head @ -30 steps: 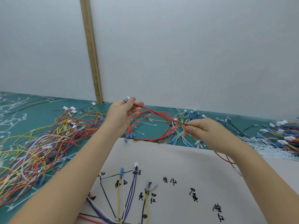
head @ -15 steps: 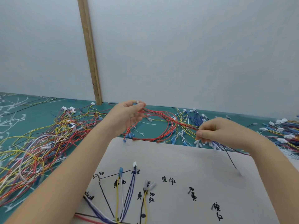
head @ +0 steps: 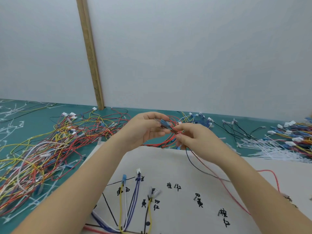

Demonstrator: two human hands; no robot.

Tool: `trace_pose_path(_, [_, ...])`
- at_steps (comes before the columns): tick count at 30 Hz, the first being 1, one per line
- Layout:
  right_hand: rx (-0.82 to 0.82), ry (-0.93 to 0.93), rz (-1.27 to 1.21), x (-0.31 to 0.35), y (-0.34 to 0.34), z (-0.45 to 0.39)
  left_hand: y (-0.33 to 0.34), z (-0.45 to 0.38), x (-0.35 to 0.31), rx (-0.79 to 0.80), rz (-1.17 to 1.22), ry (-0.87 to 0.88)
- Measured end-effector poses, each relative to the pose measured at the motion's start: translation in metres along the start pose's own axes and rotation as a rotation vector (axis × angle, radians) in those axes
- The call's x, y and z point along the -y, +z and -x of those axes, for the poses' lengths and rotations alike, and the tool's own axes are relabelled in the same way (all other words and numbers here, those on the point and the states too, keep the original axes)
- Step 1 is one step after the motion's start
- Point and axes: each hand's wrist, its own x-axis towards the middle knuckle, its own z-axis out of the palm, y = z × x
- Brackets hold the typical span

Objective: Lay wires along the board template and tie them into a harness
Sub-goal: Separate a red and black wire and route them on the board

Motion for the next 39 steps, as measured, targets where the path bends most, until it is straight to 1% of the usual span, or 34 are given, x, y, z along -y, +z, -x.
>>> trace_pose_path(3, [-0.077,0.044,-0.14,-0.006,-0.001,-0.002,-0.001,0.0,0.001,0.027,-0.064,-0.014])
trace_pose_path(5, [-0.081,0.062,-0.217,-0.009,-0.001,-0.003,-0.003,0.0,0.001,0.041,-0.071,-0.022])
trace_pose_path(7, [-0.084,0.06,-0.233,-0.01,-0.001,-0.003,-0.004,0.0,0.002,0.032,-0.106,-0.009])
trace_pose_path(9, [-0.121,0.046,-0.186,-0.011,-0.002,-0.004,-0.004,-0.001,0.003,-0.054,-0.177,0.039])
trace_pose_path(11, [-0.142,0.037,-0.155,-0.012,-0.003,-0.005,-0.003,-0.004,0.006,-0.19,-0.192,0.097])
trace_pose_path(13, [-0.122,0.023,-0.13,-0.01,-0.002,-0.004,0.0,-0.006,0.009,-0.282,-0.175,0.138])
trace_pose_path(16, [-0.087,-0.002,-0.09,-0.004,0.001,-0.003,0.003,-0.009,0.013,-0.381,-0.147,0.205])
trace_pose_path(17, [-0.088,-0.009,-0.073,-0.003,0.001,-0.003,0.004,-0.009,0.015,-0.414,-0.2,0.257])
trace_pose_path(18, [-0.088,-0.008,-0.07,-0.002,0.001,-0.003,0.005,-0.009,0.017,-0.459,-0.332,0.342])
trace_pose_path(20, [-0.071,0.019,-0.099,-0.003,-0.001,-0.002,0.005,-0.009,0.02,-0.509,-0.685,0.526])
trace_pose_path(21, [-0.059,0.041,-0.106,-0.004,-0.002,-0.001,0.003,-0.009,0.022,-0.51,-0.818,0.582])
trace_pose_path(22, [-0.05,0.064,-0.101,-0.006,-0.004,0.0,0.0,-0.01,0.022,-0.467,-0.841,0.554])
trace_pose_path(23, [-0.05,0.084,-0.085,-0.008,-0.005,0.0,-0.005,-0.009,0.02,-0.383,-0.755,0.438])
trace_pose_path(25, [-0.075,0.106,-0.044,-0.012,-0.008,0.0,-0.015,-0.005,0.016,-0.137,-0.451,0.139])
trace_pose_path(26, [-0.085,0.11,-0.034,-0.012,-0.009,0.0,-0.019,-0.003,0.015,-0.032,-0.352,0.031])
trace_pose_path(27, [-0.087,0.109,-0.033,-0.012,-0.01,0.001,-0.021,-0.001,0.014,0.03,-0.35,-0.032])
trace_pose_path(28, [-0.086,0.1,-0.035,-0.011,-0.01,0.001,-0.023,0.0,0.014,0.061,-0.406,-0.063])
trace_pose_path(30, [-0.093,0.069,-0.002,-0.01,-0.009,0.0,-0.02,0.0,0.012,0.086,-0.571,-0.058])
trace_pose_path(32, [-0.088,0.041,0.034,-0.009,-0.008,0.0,-0.014,0.0,0.007,0.075,-0.651,-0.009])
trace_pose_path(37, [-0.057,-0.003,0.064,-0.007,-0.003,0.0,0.0,0.001,-0.002,0.008,-0.612,0.184])
trace_pose_path(39, [-0.031,-0.001,0.01,-0.006,-0.002,0.0,0.002,0.0,-0.003,-0.032,-0.634,0.228])
